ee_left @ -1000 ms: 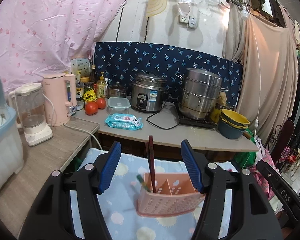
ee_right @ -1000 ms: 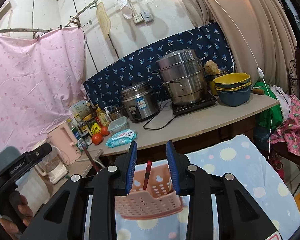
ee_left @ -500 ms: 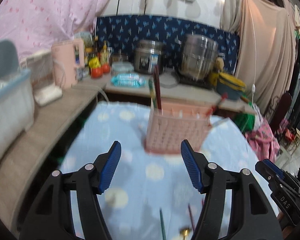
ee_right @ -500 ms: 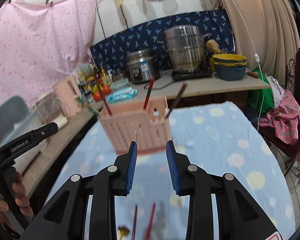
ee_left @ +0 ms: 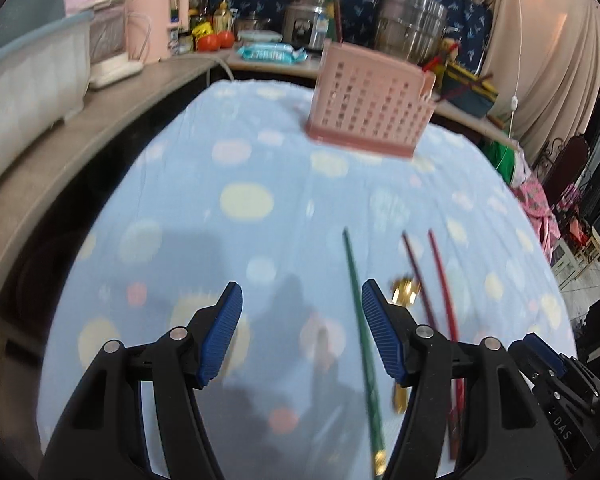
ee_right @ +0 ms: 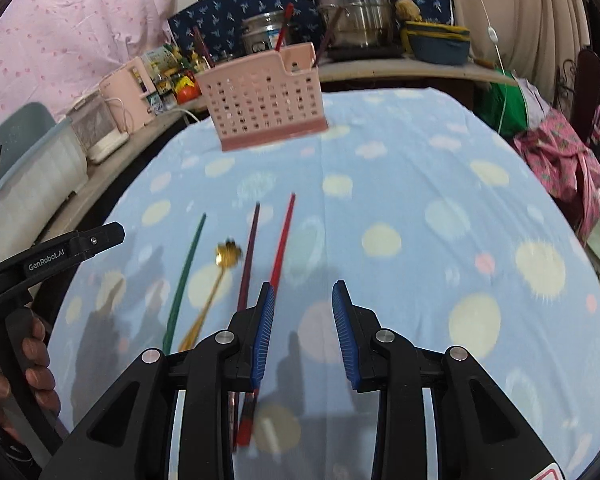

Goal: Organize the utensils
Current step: 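Withdraw both open grippers from the basket back over the remaining utensils, then grasp the green chopstick with the left gripper while the right gripper grasps a red chopstick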

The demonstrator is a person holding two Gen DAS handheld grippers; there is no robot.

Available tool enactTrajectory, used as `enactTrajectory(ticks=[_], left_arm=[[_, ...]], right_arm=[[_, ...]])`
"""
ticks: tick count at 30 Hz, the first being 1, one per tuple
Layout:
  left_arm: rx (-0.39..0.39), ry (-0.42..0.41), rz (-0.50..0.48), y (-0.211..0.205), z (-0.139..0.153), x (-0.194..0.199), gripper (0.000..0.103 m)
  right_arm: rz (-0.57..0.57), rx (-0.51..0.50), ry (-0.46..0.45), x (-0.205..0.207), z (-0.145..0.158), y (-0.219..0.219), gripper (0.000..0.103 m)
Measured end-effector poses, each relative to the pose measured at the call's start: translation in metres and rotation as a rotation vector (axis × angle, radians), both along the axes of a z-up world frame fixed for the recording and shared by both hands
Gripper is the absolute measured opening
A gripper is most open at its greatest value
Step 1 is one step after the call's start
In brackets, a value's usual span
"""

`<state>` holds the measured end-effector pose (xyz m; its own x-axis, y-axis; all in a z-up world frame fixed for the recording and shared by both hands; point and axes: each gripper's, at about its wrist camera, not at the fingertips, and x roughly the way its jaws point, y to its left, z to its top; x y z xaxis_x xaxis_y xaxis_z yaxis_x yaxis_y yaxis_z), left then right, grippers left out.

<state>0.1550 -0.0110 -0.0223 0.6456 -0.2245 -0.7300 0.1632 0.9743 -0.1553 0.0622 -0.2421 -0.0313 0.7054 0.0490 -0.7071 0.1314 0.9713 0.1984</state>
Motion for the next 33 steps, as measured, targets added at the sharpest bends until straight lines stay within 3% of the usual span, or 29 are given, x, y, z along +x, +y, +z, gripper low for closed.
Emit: enactTrajectory(ticks=[11, 33], left_arm=[[0.026, 0.068, -0.028, -0.002, -0.031, -0.044, 0.059], [0.055, 0.081, -0.095, -0.020, -0.040, -0.071, 0.059]], right_arm=[[0.035, -0.002, 0.054, -0.027, -0.027, 0.027, 0.031], [0.061, -0.060, 0.083, -0.036, -0.041, 0.039, 0.011]])
